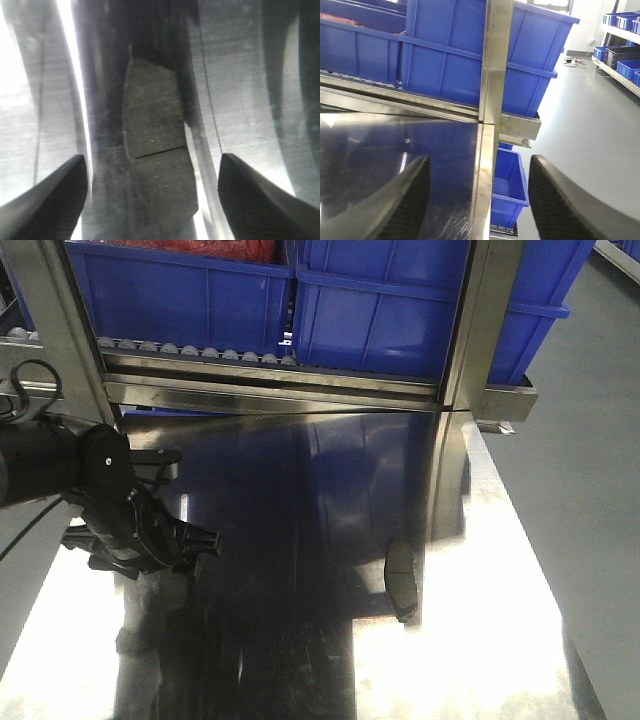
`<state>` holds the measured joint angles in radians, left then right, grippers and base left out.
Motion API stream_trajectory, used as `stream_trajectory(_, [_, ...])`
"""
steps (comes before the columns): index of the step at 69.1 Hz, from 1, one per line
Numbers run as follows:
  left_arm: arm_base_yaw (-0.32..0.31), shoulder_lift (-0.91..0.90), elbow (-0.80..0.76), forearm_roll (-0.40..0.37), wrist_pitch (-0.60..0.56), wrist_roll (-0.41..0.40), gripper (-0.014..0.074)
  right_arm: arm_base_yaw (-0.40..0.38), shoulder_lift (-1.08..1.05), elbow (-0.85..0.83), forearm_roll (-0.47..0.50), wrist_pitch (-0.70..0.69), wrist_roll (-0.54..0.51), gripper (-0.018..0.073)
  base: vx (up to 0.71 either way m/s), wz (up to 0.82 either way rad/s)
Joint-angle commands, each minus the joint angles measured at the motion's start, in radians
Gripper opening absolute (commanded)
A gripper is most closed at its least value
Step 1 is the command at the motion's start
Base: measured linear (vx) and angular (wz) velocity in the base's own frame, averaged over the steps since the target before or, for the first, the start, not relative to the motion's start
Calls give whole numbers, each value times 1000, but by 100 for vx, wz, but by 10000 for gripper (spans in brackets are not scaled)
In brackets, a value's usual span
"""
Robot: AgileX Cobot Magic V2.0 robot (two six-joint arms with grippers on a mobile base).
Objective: Move and align brake pads A on conveyor
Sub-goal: 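Lower the left gripper onto the nearer brake pad and grasp it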
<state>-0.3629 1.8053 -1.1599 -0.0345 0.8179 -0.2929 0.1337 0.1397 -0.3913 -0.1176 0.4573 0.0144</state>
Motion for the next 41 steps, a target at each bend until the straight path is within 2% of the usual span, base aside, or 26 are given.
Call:
stream_trajectory(1, [-11, -28, -26, -14, -19, -15, 512, 0, 12, -25, -7, -75, 1, 416, 0, 0])
stream_trajectory(11, [-12, -7, -26, -28, -22, -17, 512, 0, 12, -25, -7, -75, 1, 416, 0, 0])
stream_trajectory(28, [-12, 21, -26, -28, -53, -96, 502, 0, 12, -25, -7, -75, 1, 416, 0, 0])
stream_trajectory(41, [-12, 23, -26, -28, -79, -120, 400, 0, 12, -25, -7, -75, 1, 416, 0, 0])
